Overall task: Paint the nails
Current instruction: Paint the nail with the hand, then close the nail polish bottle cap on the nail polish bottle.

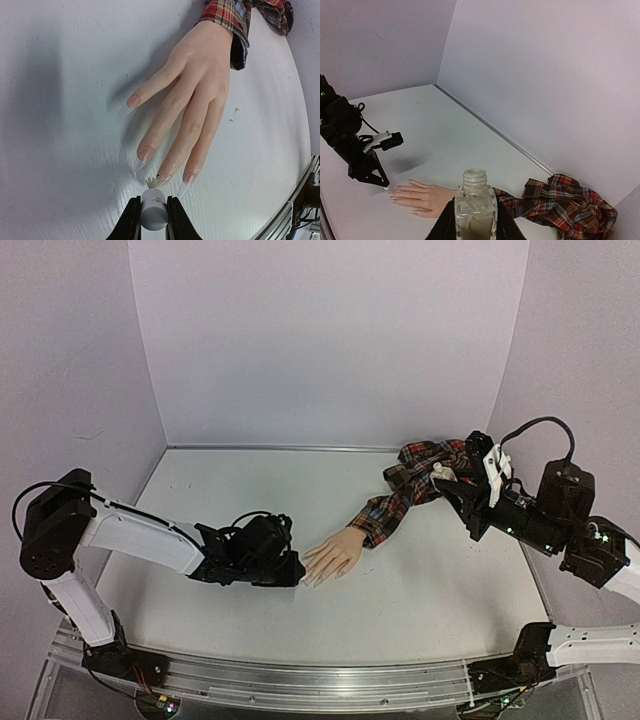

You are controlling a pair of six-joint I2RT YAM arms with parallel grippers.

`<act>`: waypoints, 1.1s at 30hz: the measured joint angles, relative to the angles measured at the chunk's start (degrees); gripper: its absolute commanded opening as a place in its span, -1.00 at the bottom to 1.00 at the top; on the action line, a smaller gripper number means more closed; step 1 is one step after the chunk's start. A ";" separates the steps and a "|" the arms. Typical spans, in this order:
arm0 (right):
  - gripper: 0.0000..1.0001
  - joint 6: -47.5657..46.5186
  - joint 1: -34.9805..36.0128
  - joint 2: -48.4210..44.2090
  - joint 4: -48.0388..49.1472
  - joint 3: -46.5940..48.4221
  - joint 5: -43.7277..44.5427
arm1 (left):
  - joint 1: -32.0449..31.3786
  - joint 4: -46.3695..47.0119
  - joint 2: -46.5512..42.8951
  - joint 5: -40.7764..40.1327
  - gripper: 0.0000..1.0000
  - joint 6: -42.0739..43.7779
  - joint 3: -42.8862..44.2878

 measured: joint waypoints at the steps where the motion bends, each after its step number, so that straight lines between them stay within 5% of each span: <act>1: -1.00 0.00 0.00 0.01 0.00 0.00 0.00 | 0.00 0.01 -0.01 0.00 -1.00 -0.01 -0.01; 20: -1.00 0.00 0.00 0.36 0.00 0.00 -0.41 | 0.00 -2.63 -4.58 -2.02 -1.00 -1.05 -1.74; 33: -1.00 0.42 0.00 0.92 -0.02 0.05 -1.70 | 6.86 -7.67 -19.66 2.36 -1.00 8.95 3.36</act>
